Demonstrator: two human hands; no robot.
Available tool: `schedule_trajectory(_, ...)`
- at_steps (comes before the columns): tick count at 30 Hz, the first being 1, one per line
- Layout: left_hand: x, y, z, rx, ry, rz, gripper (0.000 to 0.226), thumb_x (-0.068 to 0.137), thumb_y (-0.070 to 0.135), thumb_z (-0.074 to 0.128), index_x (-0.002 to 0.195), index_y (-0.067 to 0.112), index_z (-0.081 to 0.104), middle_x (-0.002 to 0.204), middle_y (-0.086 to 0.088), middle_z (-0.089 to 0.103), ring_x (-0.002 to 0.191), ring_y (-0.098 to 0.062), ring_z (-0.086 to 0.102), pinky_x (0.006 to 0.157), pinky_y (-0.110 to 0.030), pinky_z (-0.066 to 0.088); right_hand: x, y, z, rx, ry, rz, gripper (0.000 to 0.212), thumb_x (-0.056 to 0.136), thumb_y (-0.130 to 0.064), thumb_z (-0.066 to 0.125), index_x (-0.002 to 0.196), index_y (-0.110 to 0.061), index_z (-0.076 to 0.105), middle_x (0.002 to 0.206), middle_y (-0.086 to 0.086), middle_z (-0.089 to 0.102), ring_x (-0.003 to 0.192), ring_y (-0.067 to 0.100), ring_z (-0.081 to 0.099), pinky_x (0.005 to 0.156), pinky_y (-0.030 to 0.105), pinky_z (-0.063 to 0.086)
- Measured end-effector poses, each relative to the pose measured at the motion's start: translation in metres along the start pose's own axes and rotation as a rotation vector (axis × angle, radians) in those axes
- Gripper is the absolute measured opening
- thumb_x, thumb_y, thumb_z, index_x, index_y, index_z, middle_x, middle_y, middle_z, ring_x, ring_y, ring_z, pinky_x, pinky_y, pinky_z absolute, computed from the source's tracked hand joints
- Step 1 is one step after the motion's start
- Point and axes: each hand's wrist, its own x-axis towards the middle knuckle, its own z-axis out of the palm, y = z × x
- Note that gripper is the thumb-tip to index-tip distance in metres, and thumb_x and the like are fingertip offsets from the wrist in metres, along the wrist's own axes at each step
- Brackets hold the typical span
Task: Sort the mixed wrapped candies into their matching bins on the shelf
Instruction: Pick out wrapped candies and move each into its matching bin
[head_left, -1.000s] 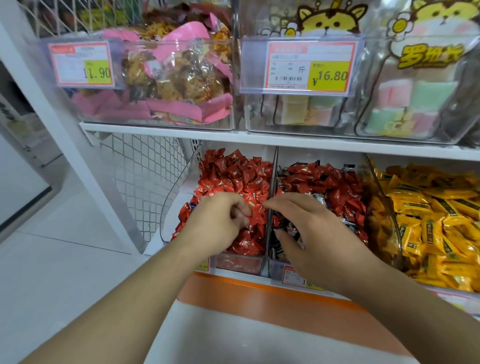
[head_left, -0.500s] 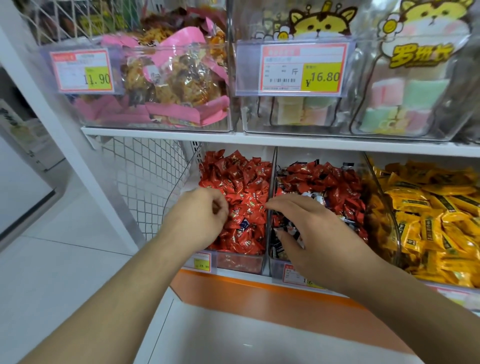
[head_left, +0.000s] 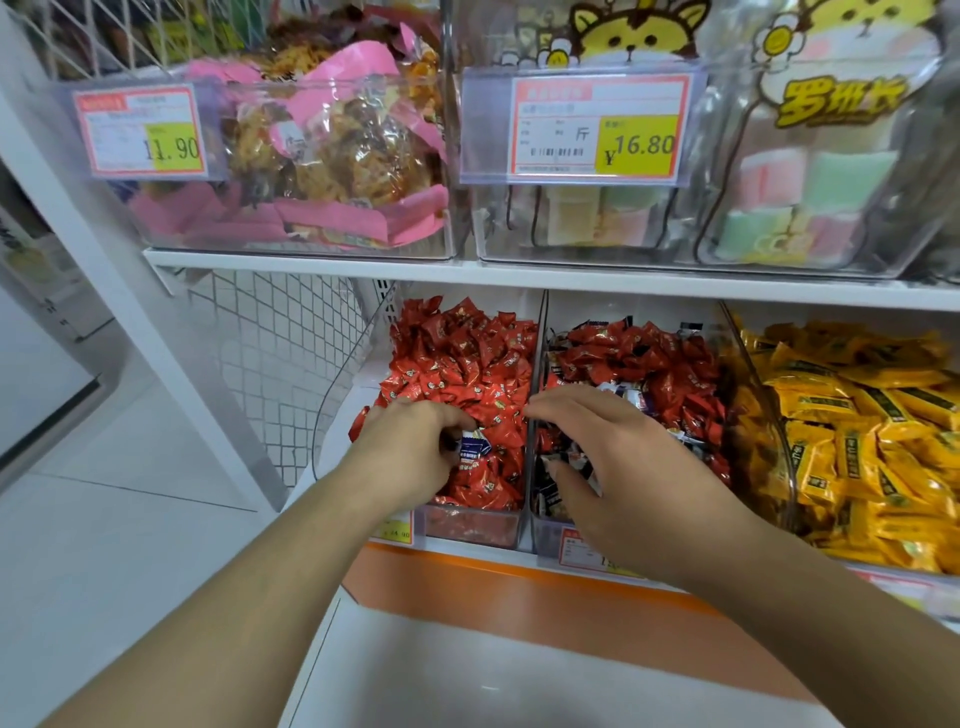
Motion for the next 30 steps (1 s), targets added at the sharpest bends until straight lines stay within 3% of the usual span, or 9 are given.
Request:
schedule_trajectory(3,-0.001,0.001,-0.002,-0.057,-0.023,-0.024,0.037,0.098,0.029,0.069,0.130,0.046,0.065,0.117,0.012,0.065,0.122,-0.019,0.054,0.113,-0.041,0.038,-0.001,0.000,0.000,0.002,0.004,-0.009,0.051,0.102,-0.019,0.057,0.149,-0.034,0.045,0.155,-0.020,0.039,0.146,0.002,0.028,0.112,0.013,0.020)
schedule_trajectory(5,0.000,0.000,-0.001,-0.150,-0.020,-0.020,0.030,0.094,0.026,0.074,0.118,0.043,0.070,0.097,0.023,0.068,0.106,-0.007,0.060,0.111,-0.042,0.041,-0.001,0.000,0.000,-0.002,0.010,-0.016,0.051,0.101,-0.018,0.057,0.148,-0.034,0.046,0.154,-0.021,0.039,0.146,0.003,0.031,0.113,0.016,0.025)
schedule_trajectory(7,0.000,0.000,0.001,-0.227,0.001,-0.026,0.021,0.092,0.023,0.075,0.103,0.041,0.073,0.084,0.022,0.071,0.093,0.000,0.062,0.107,-0.042,0.044,-0.001,0.001,0.001,-0.005,0.018,-0.020,0.051,0.101,-0.018,0.058,0.148,-0.034,0.046,0.153,-0.020,0.040,0.145,0.003,0.033,0.113,0.016,0.027)
schedule_trajectory(11,-0.003,0.001,0.000,-0.285,0.060,-0.009,0.012,0.090,0.026,0.077,0.085,0.036,0.073,0.080,0.021,0.071,0.086,0.003,0.062,0.105,-0.041,0.045,-0.001,0.002,0.001,0.002,0.020,-0.033,0.052,0.100,-0.017,0.058,0.148,-0.034,0.047,0.153,-0.021,0.040,0.145,0.003,0.032,0.112,0.015,0.026)
schedule_trajectory(16,-0.008,-0.002,-0.022,-0.455,0.170,-0.031,0.015,0.091,0.021,0.077,0.081,0.032,0.073,0.083,0.013,0.073,0.081,0.004,0.064,0.074,-0.017,0.046,0.001,0.001,0.001,0.024,0.031,-0.019,0.054,0.101,-0.018,0.059,0.150,-0.034,0.044,0.154,-0.020,0.040,0.147,0.003,0.029,0.110,0.008,0.019)
schedule_trajectory(18,-0.016,0.004,-0.037,-0.594,0.249,-0.056,0.008,0.091,0.023,0.078,0.085,0.027,0.075,0.083,0.008,0.073,0.073,0.006,0.063,0.064,-0.009,0.042,0.001,-0.001,0.000,0.046,0.060,-0.002,0.053,0.101,-0.022,0.059,0.151,-0.032,0.044,0.153,-0.015,0.044,0.146,0.006,0.033,0.114,0.014,0.027)
schedule_trajectory(20,-0.026,0.016,-0.049,-0.750,0.279,-0.060,0.004,0.091,0.027,0.079,0.088,0.026,0.077,0.081,0.006,0.075,0.067,0.005,0.064,0.066,-0.014,0.043,0.001,-0.005,-0.006,0.067,0.103,0.020,0.053,0.100,-0.032,0.062,0.150,-0.033,0.045,0.148,-0.011,0.050,0.139,0.009,0.043,0.112,0.027,0.041)
schedule_trajectory(25,-0.040,0.054,-0.052,-0.921,0.205,0.035,0.004,0.088,0.028,0.082,0.086,0.027,0.078,0.078,0.002,0.077,0.077,-0.007,0.070,0.080,-0.030,0.051,0.001,-0.013,-0.026,0.070,0.223,0.025,0.057,0.088,-0.054,0.065,0.139,-0.030,0.057,0.116,-0.018,0.063,0.114,0.004,0.055,0.100,0.025,0.046)
schedule_trajectory(30,-0.039,0.066,-0.040,-0.899,0.094,0.106,0.003,0.089,0.026,0.080,0.087,0.027,0.078,0.080,0.001,0.077,0.079,-0.009,0.071,0.082,-0.026,0.051,-0.004,-0.003,-0.032,-0.055,0.305,0.089,0.031,0.091,-0.028,0.074,0.121,-0.022,0.070,0.105,-0.006,0.071,0.102,0.018,0.064,0.085,0.042,0.058)
